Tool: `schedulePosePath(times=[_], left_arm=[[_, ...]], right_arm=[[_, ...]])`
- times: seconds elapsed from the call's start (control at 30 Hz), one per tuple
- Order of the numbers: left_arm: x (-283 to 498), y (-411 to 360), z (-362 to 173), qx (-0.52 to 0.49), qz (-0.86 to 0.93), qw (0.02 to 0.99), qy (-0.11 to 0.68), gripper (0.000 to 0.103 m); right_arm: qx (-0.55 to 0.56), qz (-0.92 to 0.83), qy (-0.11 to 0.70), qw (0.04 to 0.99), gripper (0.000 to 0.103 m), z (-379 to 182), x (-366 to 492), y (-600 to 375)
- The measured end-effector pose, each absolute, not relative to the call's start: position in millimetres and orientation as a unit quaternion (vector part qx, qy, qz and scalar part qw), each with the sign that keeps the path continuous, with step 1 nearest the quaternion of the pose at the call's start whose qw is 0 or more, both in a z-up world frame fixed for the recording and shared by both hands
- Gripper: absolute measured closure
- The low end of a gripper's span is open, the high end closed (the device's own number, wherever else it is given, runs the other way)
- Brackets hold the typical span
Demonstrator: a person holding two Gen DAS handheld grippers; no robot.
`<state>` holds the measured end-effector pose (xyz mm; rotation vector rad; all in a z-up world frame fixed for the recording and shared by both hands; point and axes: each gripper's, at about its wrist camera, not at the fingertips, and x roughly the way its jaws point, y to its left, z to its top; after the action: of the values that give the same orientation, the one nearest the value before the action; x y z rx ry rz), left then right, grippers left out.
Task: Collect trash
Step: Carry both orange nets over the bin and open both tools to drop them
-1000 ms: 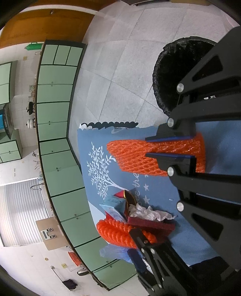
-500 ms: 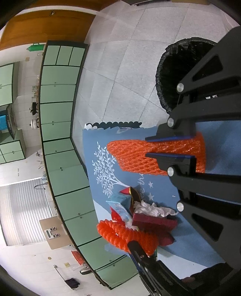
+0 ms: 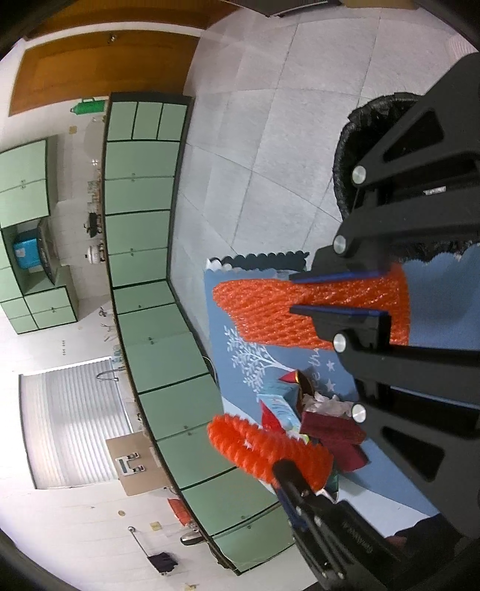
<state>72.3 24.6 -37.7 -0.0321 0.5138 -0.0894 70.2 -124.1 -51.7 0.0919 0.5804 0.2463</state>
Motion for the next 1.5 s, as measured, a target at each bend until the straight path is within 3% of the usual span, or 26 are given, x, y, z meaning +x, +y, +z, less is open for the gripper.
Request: schedulePosePath(times=[0.9, 1.5], left_arm=[[107.1, -124.8, -65.5, 0.027, -0.237, 0.929, 0.283, 0.081], [134.9, -160.5, -99.5, 0.035, -0.259, 0.906, 0.333, 0.078]], right_arm=[[0.074, -0.055, 0.286, 0.954, 0.093, -71.2, 33.3, -258.0], [0.106, -0.088, 0.323, 0.936, 0.087, -115.4, 52.7, -296.1]])
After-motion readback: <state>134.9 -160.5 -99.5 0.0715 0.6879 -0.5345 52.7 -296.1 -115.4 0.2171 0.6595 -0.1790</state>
